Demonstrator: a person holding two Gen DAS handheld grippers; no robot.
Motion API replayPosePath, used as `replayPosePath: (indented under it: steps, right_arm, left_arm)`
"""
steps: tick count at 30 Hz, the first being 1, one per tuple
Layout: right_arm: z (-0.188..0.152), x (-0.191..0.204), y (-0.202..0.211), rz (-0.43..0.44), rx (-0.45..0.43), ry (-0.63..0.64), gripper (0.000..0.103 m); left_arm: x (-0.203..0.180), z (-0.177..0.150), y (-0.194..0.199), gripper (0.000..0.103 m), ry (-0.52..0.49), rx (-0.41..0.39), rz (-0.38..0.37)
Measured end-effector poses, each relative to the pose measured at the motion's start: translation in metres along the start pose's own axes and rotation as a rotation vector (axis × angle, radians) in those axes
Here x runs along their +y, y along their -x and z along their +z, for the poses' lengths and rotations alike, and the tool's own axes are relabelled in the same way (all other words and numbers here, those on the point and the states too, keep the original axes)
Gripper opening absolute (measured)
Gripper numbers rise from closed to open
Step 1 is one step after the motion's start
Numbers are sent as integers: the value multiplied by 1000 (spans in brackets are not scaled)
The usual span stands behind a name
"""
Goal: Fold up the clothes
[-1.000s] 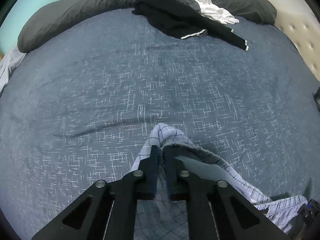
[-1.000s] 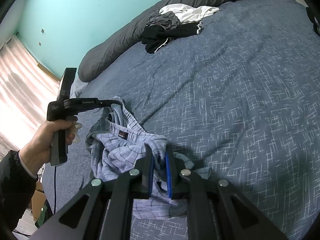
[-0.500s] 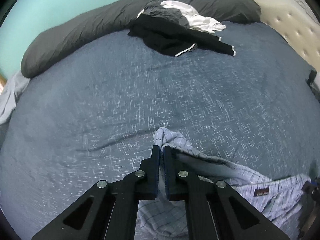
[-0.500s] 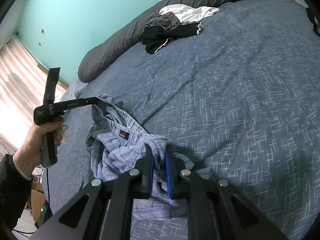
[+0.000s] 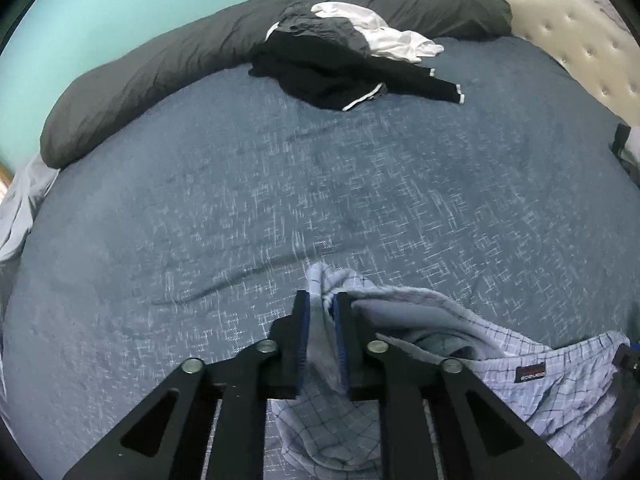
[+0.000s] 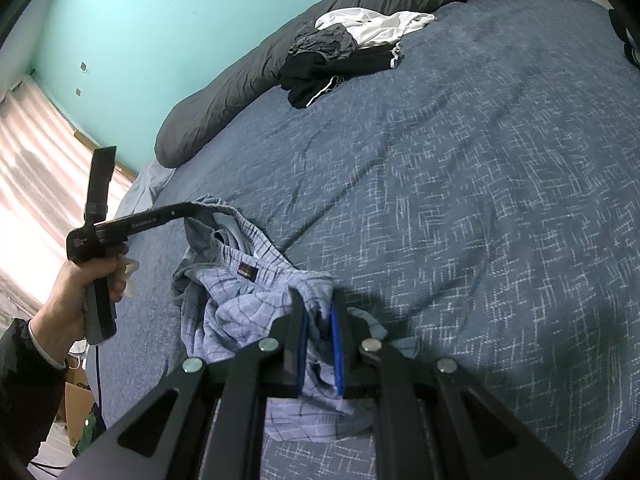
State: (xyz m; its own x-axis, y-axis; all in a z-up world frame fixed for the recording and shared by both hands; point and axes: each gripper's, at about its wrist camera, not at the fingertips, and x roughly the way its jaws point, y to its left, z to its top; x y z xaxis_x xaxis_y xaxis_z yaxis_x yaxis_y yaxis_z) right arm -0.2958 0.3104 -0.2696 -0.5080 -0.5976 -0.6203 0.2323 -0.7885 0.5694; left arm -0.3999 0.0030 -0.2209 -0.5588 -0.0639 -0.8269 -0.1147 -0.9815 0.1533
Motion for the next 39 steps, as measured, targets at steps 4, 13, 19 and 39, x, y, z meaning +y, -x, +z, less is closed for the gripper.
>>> replayPosePath:
  steps: [4, 13, 19, 39]
  right_arm:
    - [0, 1, -1, 0, 1, 2, 10]
    - [0, -1, -1, -3, 1, -3, 10]
    - [0, -4, -2, -4, 2, -10, 10]
    - [0, -4, -4, -14, -4, -16, 10]
  left_arm:
    - [-3, 0, -2, 29, -11, 7, -18]
    - [-5, 3, -27, 29, -6, 51, -41]
    - [-12, 1, -36, 6, -41, 62, -51]
    - [-4, 12, -40, 2, -77, 59, -68]
